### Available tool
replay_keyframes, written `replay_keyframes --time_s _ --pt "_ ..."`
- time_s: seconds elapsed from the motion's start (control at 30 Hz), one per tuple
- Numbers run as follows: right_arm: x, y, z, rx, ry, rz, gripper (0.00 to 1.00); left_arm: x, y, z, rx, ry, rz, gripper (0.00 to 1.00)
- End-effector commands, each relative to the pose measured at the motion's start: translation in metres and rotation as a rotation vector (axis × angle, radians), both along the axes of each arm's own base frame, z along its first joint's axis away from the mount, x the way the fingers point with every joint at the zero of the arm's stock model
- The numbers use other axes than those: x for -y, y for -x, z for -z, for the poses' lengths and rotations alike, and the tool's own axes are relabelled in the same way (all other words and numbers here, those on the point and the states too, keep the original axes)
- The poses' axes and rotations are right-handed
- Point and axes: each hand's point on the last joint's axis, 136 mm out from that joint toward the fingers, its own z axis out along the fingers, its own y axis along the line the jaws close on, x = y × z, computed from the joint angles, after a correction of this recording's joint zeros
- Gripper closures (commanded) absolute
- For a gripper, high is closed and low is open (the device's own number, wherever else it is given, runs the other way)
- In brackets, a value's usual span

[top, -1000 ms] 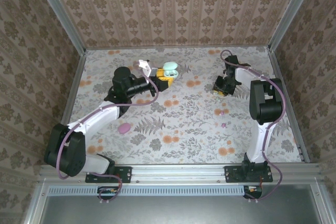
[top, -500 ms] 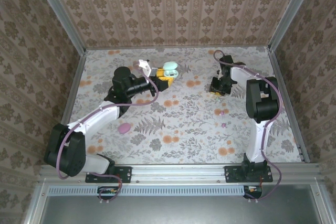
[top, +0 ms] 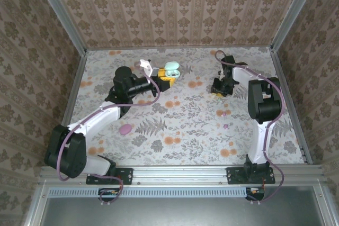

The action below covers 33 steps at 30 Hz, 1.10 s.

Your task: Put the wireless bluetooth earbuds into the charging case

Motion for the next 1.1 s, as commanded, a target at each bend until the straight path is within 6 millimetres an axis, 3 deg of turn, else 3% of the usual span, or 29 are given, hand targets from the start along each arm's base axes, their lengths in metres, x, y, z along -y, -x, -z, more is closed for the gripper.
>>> replay_keyframes --time_s 0.0,0.43,0.57,0.83,1.07 --pt "-0.004 -0.001 0.003 -0.021 -0.023 -0.001 0.71 0.001 0.002 -0.019 0.049 0.02 0.011 0.73" --pt "-0.006 -0.005 0.007 -0.027 -0.002 -0.006 0.73 0.001 0.002 -0.016 0.041 0.014 0.012 0.73" --pt "-0.004 -0.004 0.0 -0.011 0.041 -0.007 0.74 0.0 0.002 -0.015 0.042 0.01 0.005 0.73" --pt "-0.008 -0.006 -0.045 0.096 0.054 0.001 0.74 0.001 -0.003 -0.004 0.029 -0.01 -0.008 0.73" --pt "-0.025 0.004 -0.104 0.216 0.014 0.007 0.74 0.005 -0.014 0.016 0.026 -0.044 -0.029 0.74"
